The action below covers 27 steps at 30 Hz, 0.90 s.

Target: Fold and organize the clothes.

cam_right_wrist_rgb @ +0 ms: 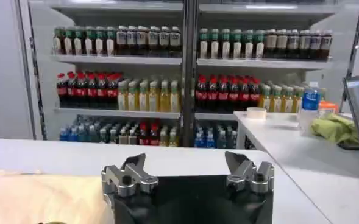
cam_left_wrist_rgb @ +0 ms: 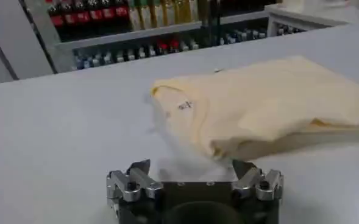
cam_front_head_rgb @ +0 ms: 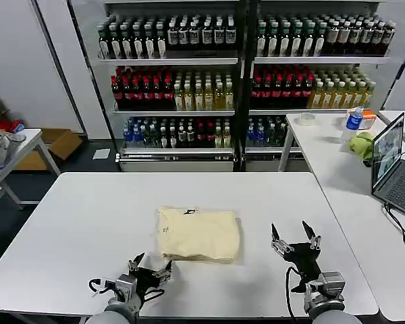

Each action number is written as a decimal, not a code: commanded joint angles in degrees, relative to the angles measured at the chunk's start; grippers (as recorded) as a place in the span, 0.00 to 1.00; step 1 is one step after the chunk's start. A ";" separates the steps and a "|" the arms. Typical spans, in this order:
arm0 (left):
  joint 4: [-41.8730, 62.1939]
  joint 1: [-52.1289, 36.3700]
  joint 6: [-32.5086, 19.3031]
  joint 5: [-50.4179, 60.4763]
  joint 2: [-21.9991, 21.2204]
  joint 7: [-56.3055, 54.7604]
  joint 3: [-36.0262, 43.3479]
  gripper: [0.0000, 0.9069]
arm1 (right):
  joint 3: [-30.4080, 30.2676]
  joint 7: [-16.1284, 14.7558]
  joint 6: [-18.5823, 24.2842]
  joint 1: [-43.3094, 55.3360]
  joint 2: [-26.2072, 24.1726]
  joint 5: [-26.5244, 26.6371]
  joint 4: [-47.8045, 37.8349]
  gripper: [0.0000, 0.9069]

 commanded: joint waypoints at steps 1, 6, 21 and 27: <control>1.08 -2.32 0.49 -2.37 0.21 -0.46 -1.05 1.00 | -0.06 0.01 0.00 0.00 0.11 -0.04 -0.05 1.00; 0.90 -2.26 0.48 -2.97 0.42 -0.47 -1.57 1.00 | -0.05 0.01 -0.02 0.16 0.10 0.00 -0.15 1.00; 1.28 -3.58 0.38 -4.00 1.38 -1.61 -4.58 1.00 | 0.38 0.06 -0.07 0.59 -0.22 0.33 -0.29 1.00; 1.42 -6.17 0.29 -5.03 1.87 -2.79 -5.80 1.00 | 0.36 0.14 -0.07 0.72 -0.07 0.31 -0.49 1.00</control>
